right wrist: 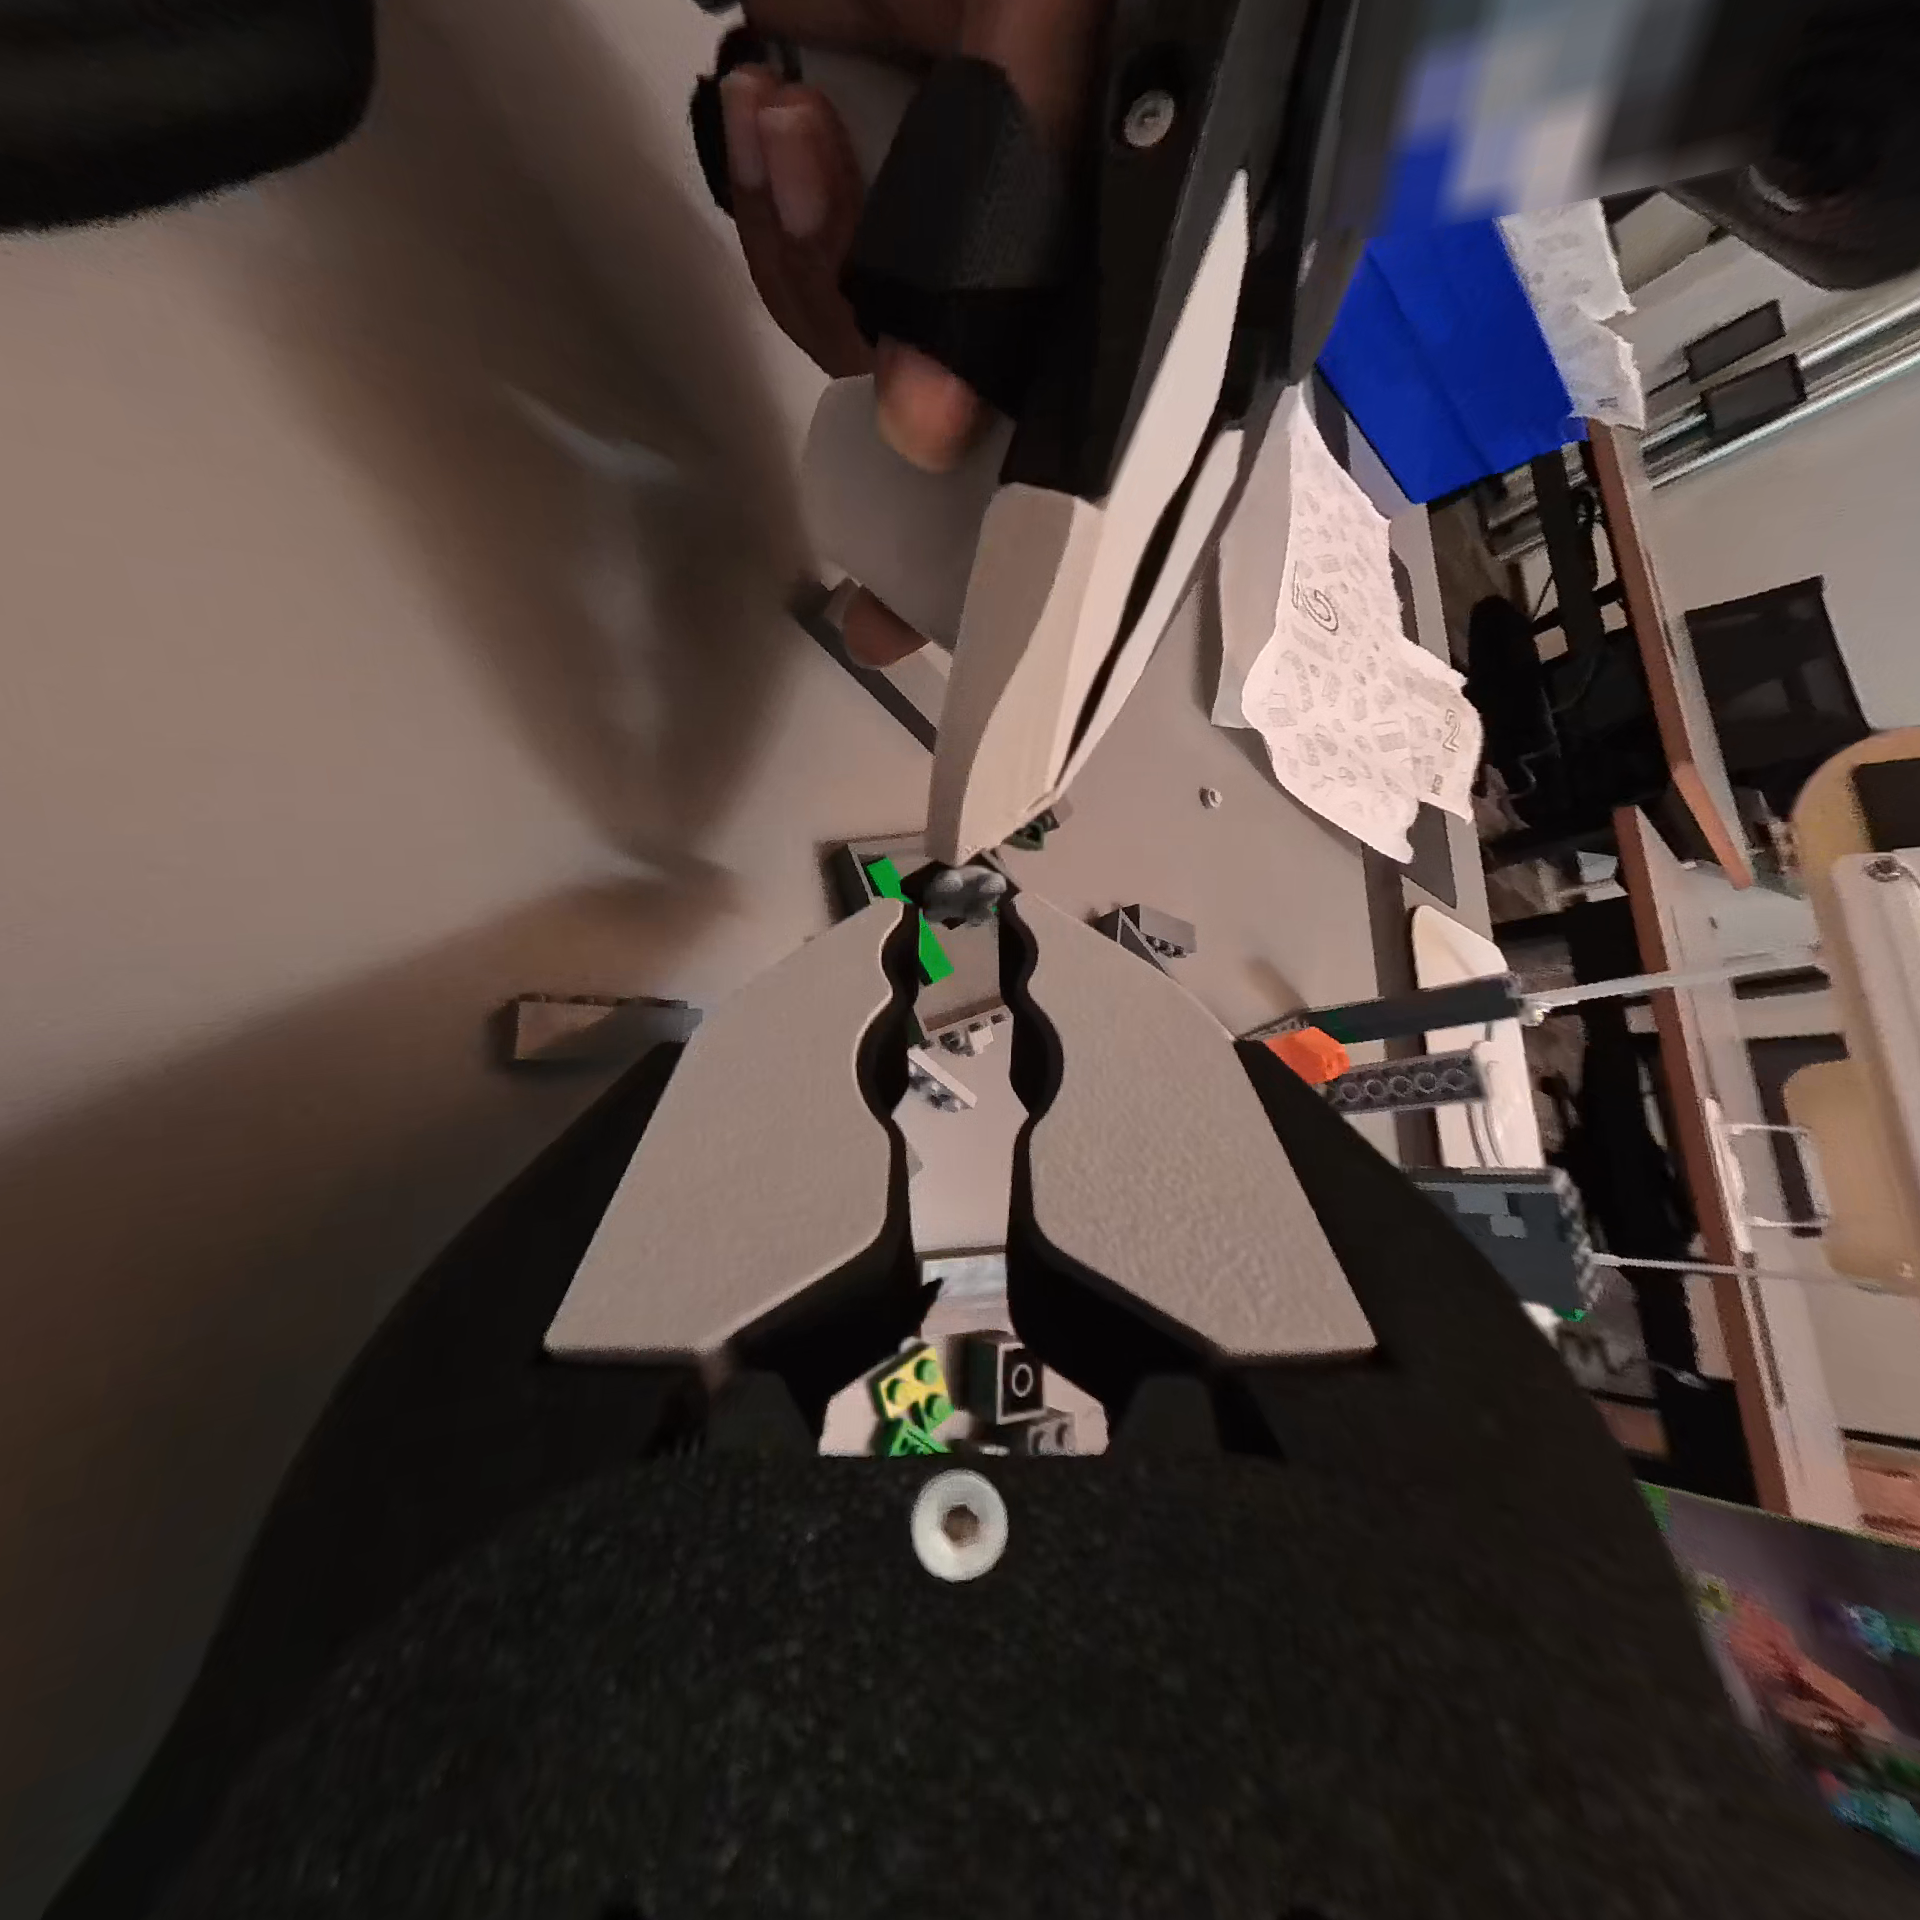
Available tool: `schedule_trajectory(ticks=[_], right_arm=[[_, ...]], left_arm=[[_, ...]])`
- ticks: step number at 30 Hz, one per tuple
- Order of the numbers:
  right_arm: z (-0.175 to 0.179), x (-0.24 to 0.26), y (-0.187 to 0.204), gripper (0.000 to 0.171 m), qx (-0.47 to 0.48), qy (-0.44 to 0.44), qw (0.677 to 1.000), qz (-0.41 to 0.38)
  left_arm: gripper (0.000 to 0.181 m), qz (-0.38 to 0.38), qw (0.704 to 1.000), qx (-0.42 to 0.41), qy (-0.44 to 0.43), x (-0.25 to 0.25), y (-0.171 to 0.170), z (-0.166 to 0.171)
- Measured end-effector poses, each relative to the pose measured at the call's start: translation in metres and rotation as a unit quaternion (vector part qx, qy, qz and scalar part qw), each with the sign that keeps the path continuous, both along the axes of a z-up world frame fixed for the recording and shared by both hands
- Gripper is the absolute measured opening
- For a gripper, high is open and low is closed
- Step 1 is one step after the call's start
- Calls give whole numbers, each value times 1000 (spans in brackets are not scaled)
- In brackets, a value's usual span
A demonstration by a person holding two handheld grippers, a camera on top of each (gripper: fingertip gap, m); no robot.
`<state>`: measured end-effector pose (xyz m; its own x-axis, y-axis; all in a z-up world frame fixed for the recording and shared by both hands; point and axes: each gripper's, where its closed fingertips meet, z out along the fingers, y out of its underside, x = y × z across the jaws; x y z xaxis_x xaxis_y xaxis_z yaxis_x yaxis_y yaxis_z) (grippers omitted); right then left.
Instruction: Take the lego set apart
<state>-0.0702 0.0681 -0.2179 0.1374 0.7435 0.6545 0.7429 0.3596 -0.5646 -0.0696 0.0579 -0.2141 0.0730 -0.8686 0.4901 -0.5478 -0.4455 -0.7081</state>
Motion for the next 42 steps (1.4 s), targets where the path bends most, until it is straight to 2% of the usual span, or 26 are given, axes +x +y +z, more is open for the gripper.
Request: schedule_trajectory(ticks=[5, 20, 30, 31, 42], right_arm=[[-3, 2, -6, 15, -39, 7, 999, 14], [-3, -1, -14, 12, -3, -22, 1000, 21], [-4, 8, -3, 10, 1, -31, 999, -22], [-5, 10, -2, 0, 1, -33, 999, -26], [4, 24, 16, 0, 16, 7, 997, -80]], left_arm=[[2, -32, 999, 11, 3, 0, -10, -1], [0, -65, 998, 20, -15, 3, -21, 5], [0, -20, 999, 25, -7, 7, -9, 4], [0, -10, 1000, 27, -6, 7, -5, 4], [0, 46, 998, 40, -10, -4, 17, 8]])
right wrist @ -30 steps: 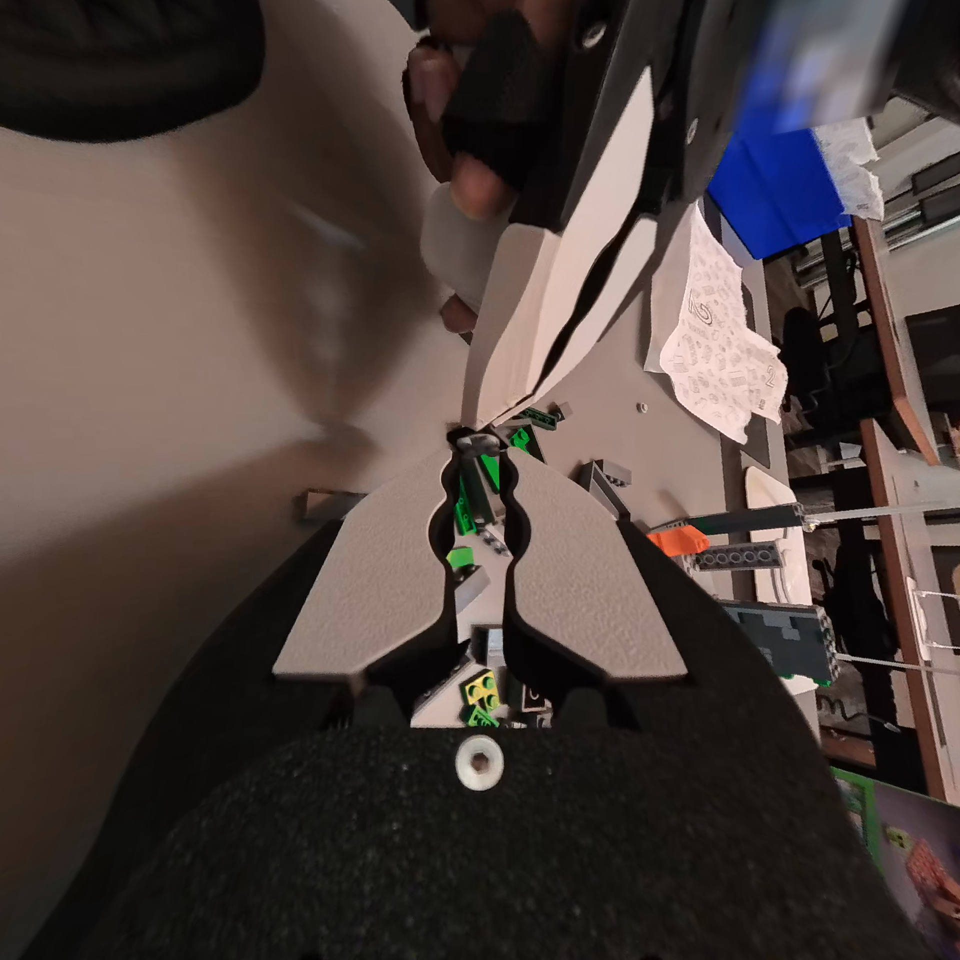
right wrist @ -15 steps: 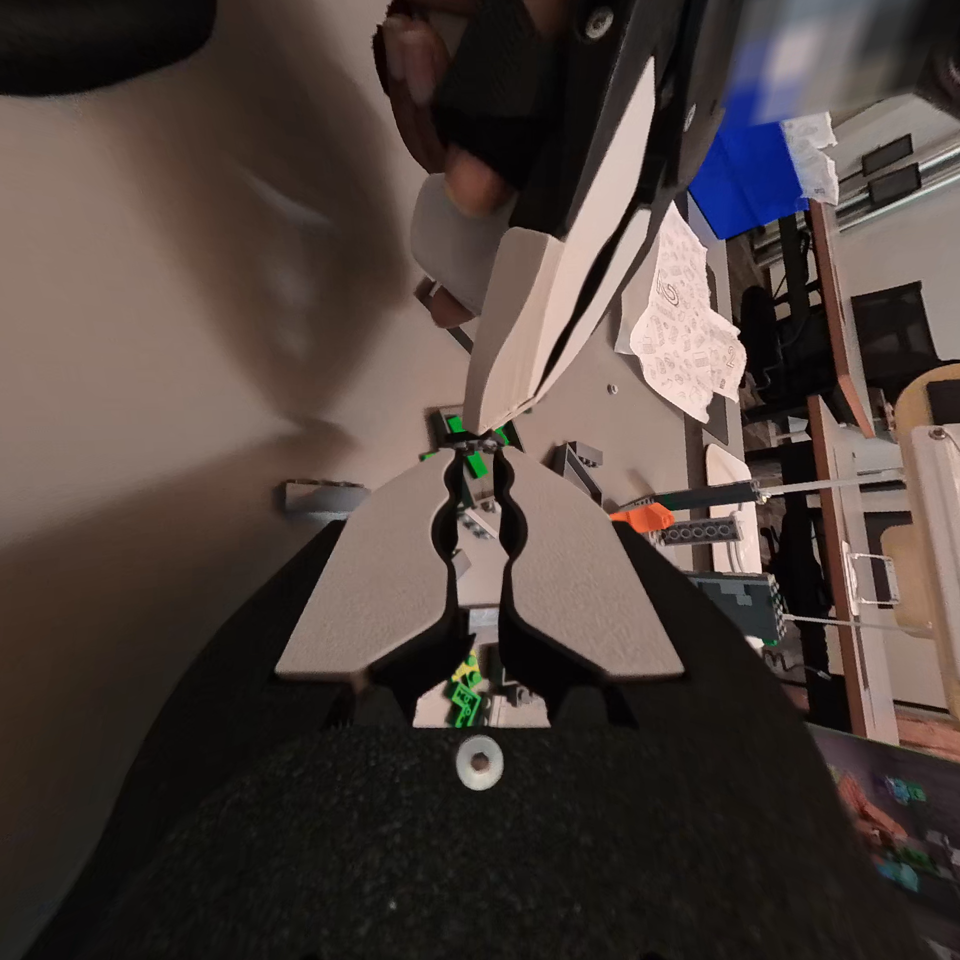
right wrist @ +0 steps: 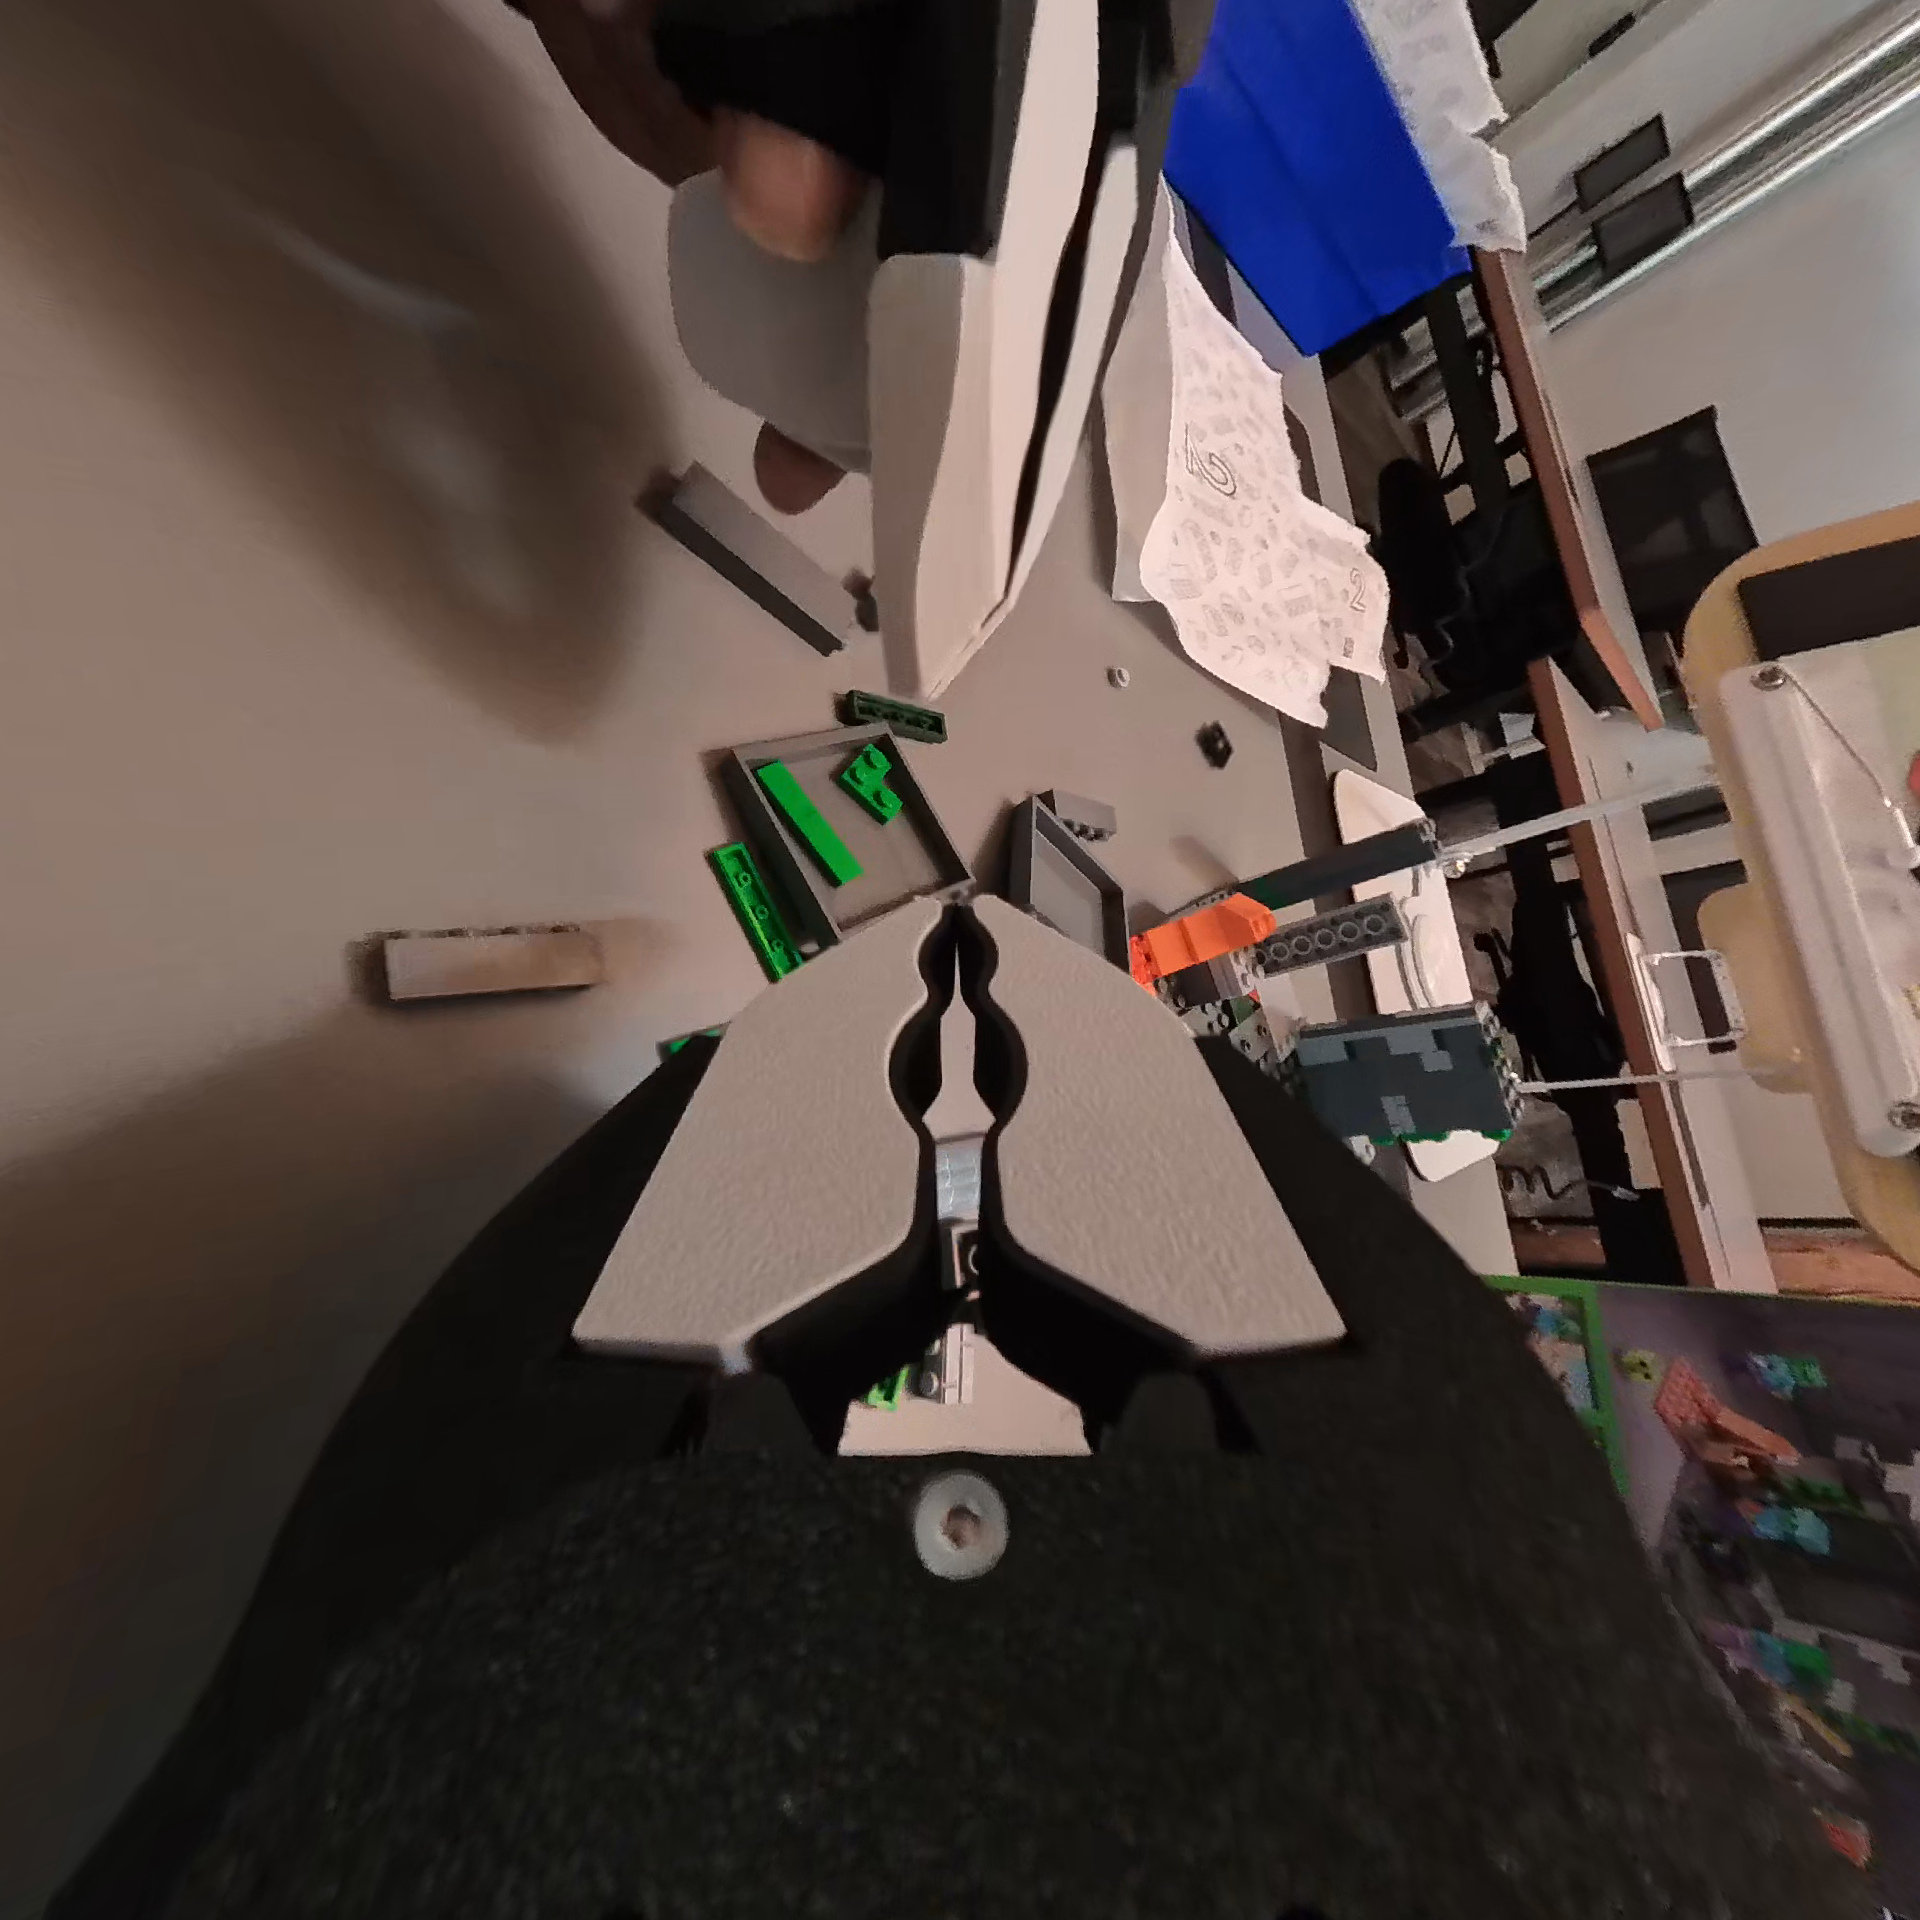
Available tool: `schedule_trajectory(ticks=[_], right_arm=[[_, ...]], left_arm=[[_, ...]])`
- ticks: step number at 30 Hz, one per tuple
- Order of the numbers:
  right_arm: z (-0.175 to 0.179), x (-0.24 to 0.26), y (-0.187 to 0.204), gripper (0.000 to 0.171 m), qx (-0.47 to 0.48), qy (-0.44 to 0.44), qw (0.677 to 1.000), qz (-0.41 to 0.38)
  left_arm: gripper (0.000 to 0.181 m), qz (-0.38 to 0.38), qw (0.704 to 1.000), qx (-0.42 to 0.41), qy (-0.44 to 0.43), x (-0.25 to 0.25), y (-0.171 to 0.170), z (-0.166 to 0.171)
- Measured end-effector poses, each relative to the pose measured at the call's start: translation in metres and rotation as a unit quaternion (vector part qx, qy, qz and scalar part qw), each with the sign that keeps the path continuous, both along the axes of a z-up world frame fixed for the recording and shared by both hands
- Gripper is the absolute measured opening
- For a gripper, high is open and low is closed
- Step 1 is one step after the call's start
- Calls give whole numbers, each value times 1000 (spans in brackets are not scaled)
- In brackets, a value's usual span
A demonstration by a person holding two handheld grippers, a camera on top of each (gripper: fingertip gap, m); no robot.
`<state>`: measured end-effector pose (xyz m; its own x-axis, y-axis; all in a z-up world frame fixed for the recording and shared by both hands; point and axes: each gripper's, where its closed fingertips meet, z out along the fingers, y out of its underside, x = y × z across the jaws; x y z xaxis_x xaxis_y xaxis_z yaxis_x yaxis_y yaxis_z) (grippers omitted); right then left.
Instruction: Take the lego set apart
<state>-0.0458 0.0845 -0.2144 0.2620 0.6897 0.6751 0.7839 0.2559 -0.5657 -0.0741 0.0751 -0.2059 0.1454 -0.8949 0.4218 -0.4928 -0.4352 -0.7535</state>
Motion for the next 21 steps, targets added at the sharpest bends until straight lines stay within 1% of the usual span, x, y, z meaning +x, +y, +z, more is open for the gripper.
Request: schedule_trajectory(ticks=[6, 9, 10, 12, 14, 17, 19, 21], right_arm=[[2, 4, 6, 5, -7, 31, 999, -17], [13, 6, 14, 12, -33, 118, 992, -39], [19, 9, 18, 14, -49, 159, 985, -50], [28, 17, 28, 19, -82, 236, 965, -73], [35, 25, 36, 21, -100, 282, 950, -94], [37, 30, 40, 21, -103, 296, 943, -109], [36, 30, 39, 21, -97, 286, 947, -112], [31, 30, 38, 20, -95, 268, 952, -115]], left_arm=[[0, 64, 998, 26, -6, -5, 25, -2], [0, 118, 990, 82, 5, -12, 48, -3], [4, 141, 984, 108, 16, -17, 59, -3], [18, 177, 971, 158, 37, -26, 80, -1], [30, 197, 960, 190, 58, -33, 102, 1], [40, 196, 952, 206, 112, -41, 139, -11], [41, 194, 949, 196, 153, -46, 166, -26], [39, 190, 949, 183, 175, -46, 189, -35]])
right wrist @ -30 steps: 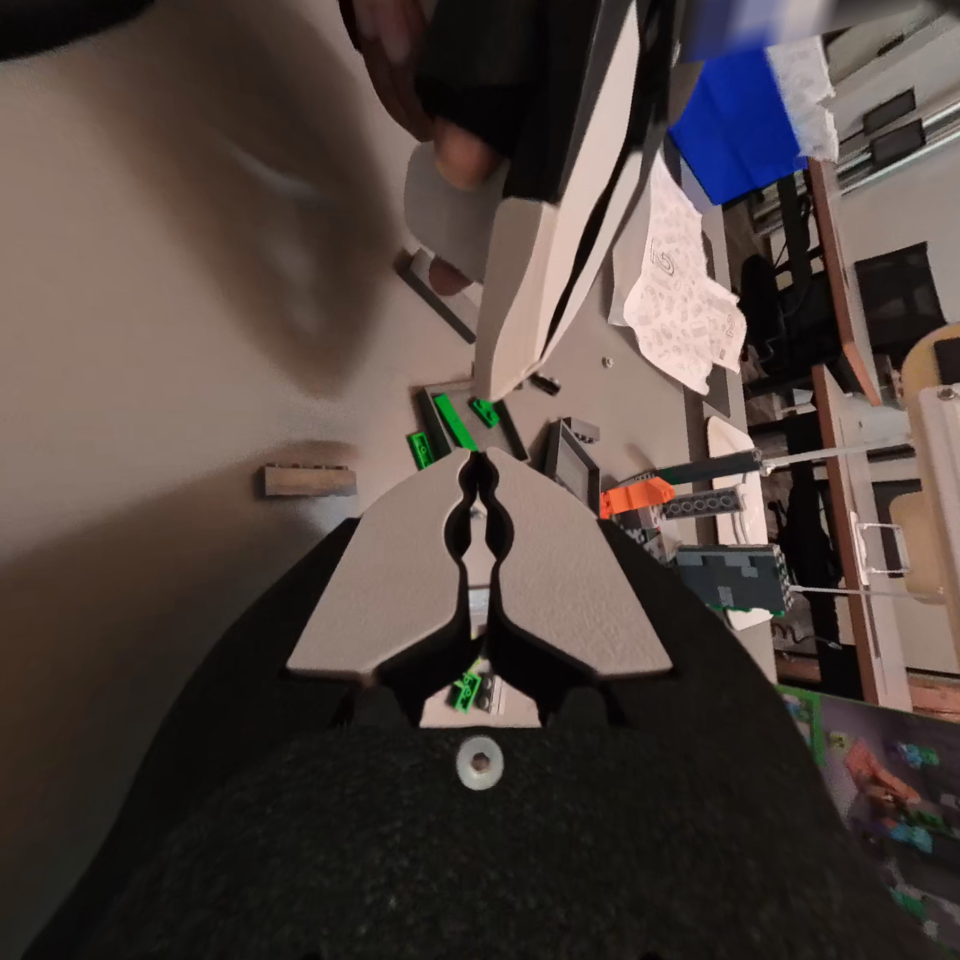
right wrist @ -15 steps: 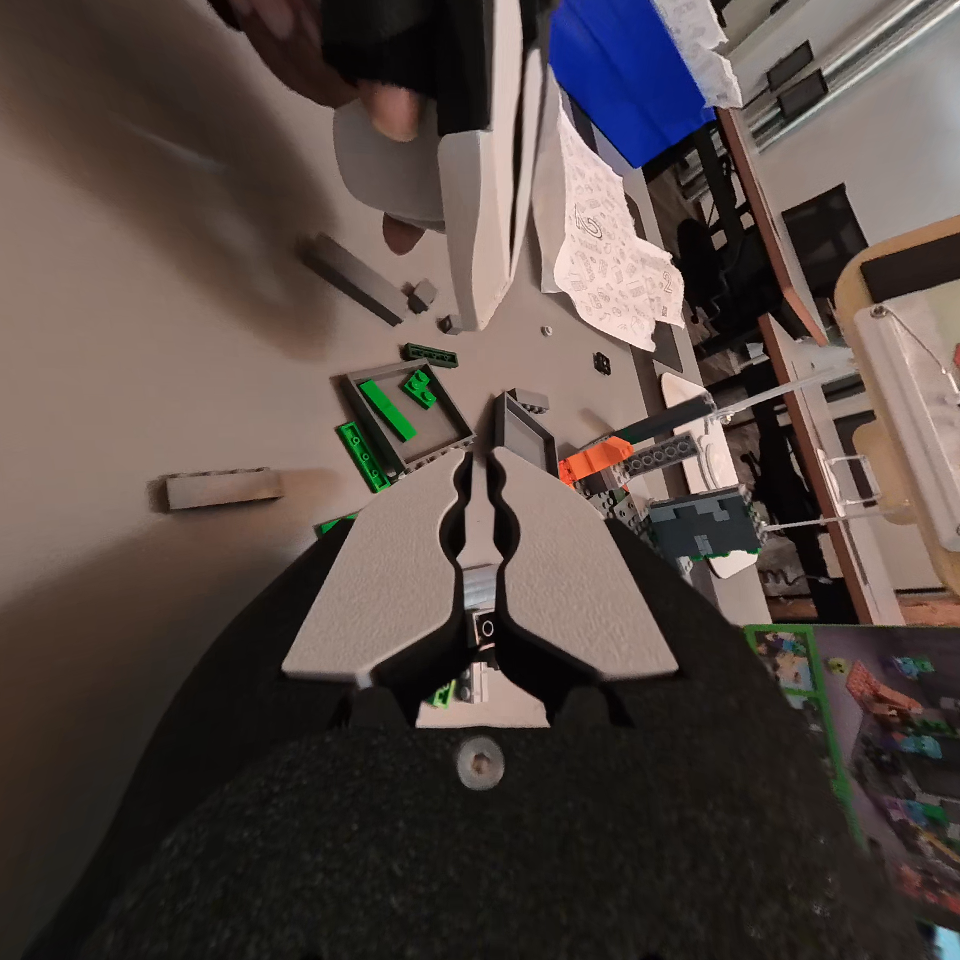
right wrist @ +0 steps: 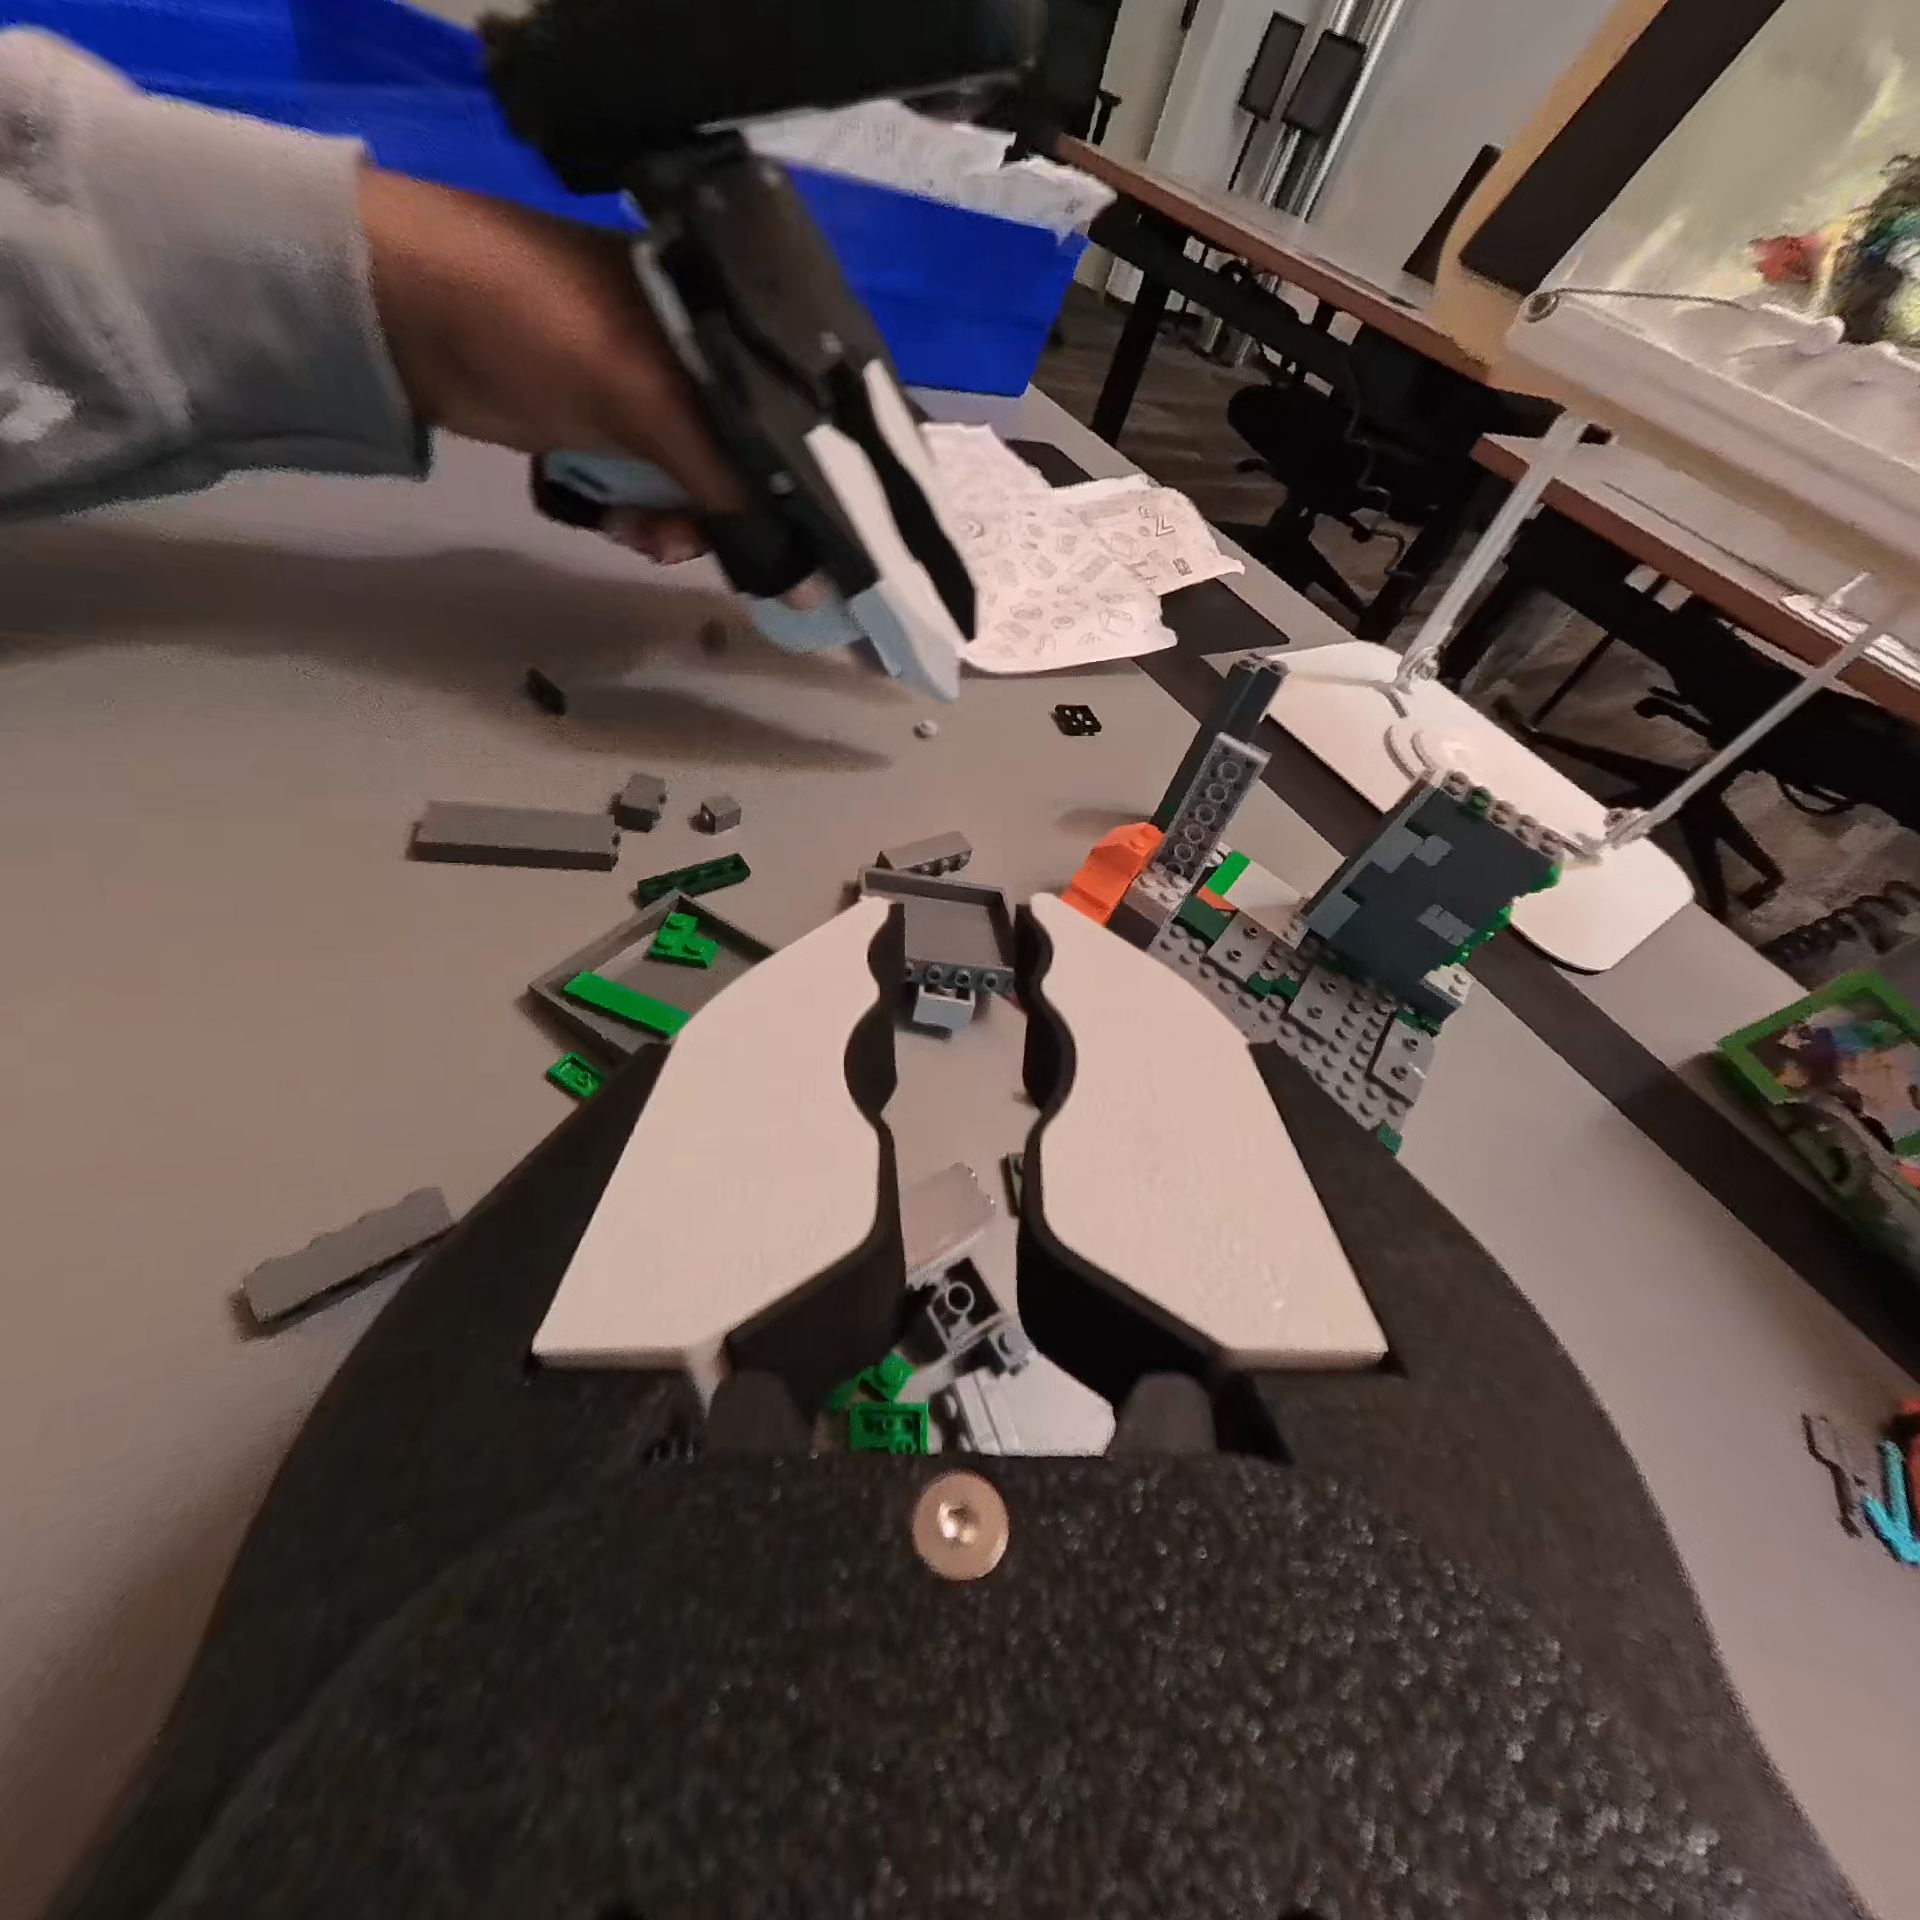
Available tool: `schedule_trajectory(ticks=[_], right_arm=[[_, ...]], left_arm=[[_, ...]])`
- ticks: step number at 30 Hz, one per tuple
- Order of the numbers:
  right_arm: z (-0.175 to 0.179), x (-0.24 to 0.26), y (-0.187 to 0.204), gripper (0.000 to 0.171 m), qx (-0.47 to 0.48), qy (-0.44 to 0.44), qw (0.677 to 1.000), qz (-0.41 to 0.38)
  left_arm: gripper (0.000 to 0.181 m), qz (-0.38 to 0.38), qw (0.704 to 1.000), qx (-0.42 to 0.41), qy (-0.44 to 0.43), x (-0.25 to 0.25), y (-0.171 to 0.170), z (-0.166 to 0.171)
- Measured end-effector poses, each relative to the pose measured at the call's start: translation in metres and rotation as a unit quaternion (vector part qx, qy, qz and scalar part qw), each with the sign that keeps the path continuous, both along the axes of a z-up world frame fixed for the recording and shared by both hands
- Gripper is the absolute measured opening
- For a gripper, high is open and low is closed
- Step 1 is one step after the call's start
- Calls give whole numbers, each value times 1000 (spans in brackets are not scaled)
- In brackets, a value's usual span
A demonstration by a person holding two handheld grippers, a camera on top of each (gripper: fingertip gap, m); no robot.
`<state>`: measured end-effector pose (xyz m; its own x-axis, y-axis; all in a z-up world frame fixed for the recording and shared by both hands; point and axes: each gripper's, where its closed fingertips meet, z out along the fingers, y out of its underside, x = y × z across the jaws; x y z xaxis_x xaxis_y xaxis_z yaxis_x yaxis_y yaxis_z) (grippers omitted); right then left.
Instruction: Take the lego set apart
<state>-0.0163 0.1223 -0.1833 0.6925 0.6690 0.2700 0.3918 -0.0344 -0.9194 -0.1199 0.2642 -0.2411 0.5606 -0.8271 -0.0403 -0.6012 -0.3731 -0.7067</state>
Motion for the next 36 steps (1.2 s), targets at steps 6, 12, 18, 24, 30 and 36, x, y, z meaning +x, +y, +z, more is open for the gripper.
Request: schedule_trajectory(ticks=[6, 12, 18, 24, 30, 36], right_arm=[[-15, -4, -3, 13, 1, -60, 998, 13], [-17, -1, -3, 10, 2, -64, 998, 17], [-16, 3, -2, 9, -6, -51, 999, 16], [-21, 2, 0, 8, -13, -57, 998, 18], [-12, 7, 2, 8, -8, -44, 999, 3], [33, -3, -10, 10, 27, 69, 996, 41]], left_arm=[[35, -68, 991, -3, 119, 5, 44, -20], [34, -126, 975, -39, 180, 10, 58, -26], [31, -142, 970, -107, 166, 17, 57, -29], [21, -134, 969, -116, 173, 17, 61, -29], [20, -162, 980, -108, 26, 37, 22, 9], [19, -218, 915, -157, -300, 62, -89, 111]])
